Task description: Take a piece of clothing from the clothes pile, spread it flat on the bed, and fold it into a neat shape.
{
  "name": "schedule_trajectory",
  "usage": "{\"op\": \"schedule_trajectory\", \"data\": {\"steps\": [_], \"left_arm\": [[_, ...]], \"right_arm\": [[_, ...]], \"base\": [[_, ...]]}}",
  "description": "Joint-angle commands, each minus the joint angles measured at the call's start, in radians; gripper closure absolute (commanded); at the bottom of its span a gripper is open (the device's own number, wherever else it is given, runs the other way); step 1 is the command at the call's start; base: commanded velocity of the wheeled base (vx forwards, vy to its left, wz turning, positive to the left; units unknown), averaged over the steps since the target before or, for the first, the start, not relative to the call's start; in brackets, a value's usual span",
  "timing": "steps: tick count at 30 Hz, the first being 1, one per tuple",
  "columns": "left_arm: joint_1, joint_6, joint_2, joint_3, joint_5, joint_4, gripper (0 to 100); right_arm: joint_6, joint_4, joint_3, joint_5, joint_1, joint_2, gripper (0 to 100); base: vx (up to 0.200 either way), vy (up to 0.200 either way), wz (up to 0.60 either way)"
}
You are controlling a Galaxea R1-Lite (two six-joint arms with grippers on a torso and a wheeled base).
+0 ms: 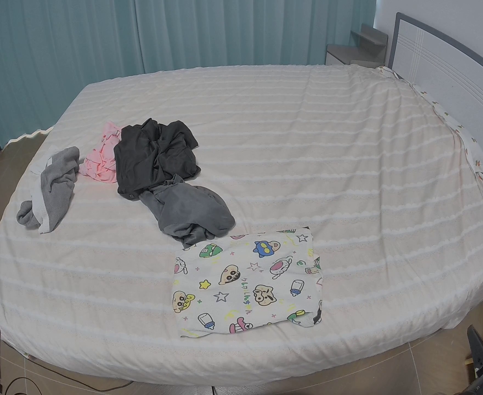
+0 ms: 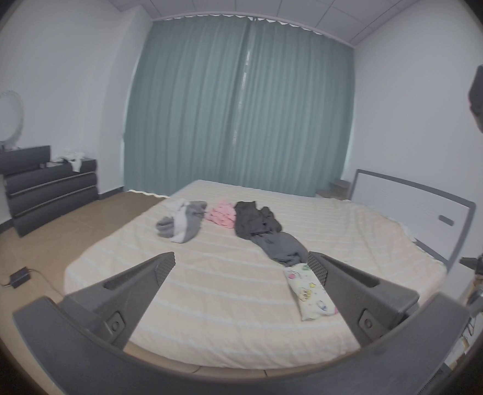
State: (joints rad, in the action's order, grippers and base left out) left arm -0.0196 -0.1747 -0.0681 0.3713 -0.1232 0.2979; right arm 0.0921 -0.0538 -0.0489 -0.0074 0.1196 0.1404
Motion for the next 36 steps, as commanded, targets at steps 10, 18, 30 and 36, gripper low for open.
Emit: {"op": "schedule_trajectory", "data": {"steps": [10,18,30,36], "left_arm": [[0.024,0.178,0.057,-0.365,0.096,-0.284,0],[0.162,0.165,-0.038,-0.365,0.094,-0.283,0],[-0.008,0.184,0.002,-0.365,0.171,-0.276,0],[-0.01,0.181,0.002,-0.365,0.168,-0.275,0]], "right_arm": [[-0.086,0.005,0.049,0.044,-0.001,-0.039,0],[-0.086,0.003,0.049,0.086,0.0,-0.041,0],[-0.026,-0.001,0.049,0.043,-0.001,-0.039,0],[-0.023,-0.001,0.049,0.04,-0.001,-0.039,0]], "base": [[0.0,0.0,0.0],[0.0,0.0,0.0],[0.0,0.0,0.0],[0.0,0.0,0.0]]}}
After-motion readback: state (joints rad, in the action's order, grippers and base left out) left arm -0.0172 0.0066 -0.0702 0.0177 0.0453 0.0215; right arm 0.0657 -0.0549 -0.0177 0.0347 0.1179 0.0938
